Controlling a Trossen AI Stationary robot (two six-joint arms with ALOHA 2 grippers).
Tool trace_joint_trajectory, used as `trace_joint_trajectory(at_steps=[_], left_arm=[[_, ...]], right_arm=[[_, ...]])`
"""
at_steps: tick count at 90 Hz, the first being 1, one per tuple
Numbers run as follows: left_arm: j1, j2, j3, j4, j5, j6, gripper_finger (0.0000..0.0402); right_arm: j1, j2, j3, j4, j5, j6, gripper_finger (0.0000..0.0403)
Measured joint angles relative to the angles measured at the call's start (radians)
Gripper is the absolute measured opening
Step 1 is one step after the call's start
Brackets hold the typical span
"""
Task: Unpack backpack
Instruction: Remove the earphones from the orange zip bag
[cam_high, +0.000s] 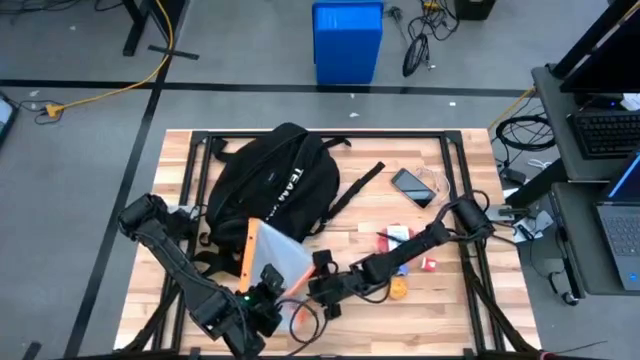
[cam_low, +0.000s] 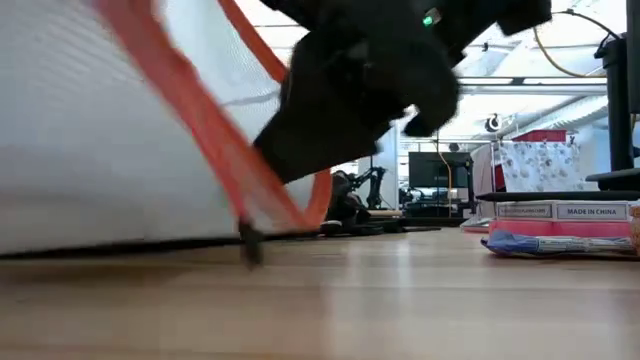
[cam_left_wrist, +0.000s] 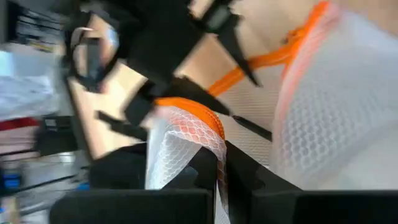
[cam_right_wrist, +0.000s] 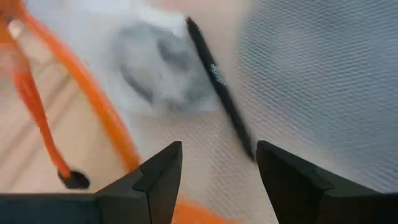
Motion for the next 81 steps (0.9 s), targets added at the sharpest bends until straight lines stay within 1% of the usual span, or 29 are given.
trace_joint_trajectory(at_steps=[14,26,35,44,57,81], left_arm=[[0.0,0.0,-0.027,0.056,0.061,0.001,0.0],[0.02,0.003,-0.042,0.077,0.066,0.036,0.0],[0.035,0.003,-0.042,0.102,0.065,0.064,0.0],[0.048,0.004,-0.042,0.149,0.066,0.101,0.0],[0.054,0.004,-0.042,0.162,0.066,0.134,0.0],[0.056,0.004,-0.042,0.147,0.064,0.139,0.0]], right_arm=[[0.027,-0.029,0.0,-0.004,0.009,-0.005,0.0194],[0.029,-0.034,0.0,0.039,0.01,-0.005,0.0194],[0.027,-0.026,0.001,0.104,0.013,0.011,0.0194],[0.028,-0.022,0.0,0.107,0.013,0.008,0.0194],[0.025,-0.022,0.0,0.12,0.013,-0.02,0.0194],[0.005,0.061,-0.001,0.175,0.002,-0.033,0.0194]])
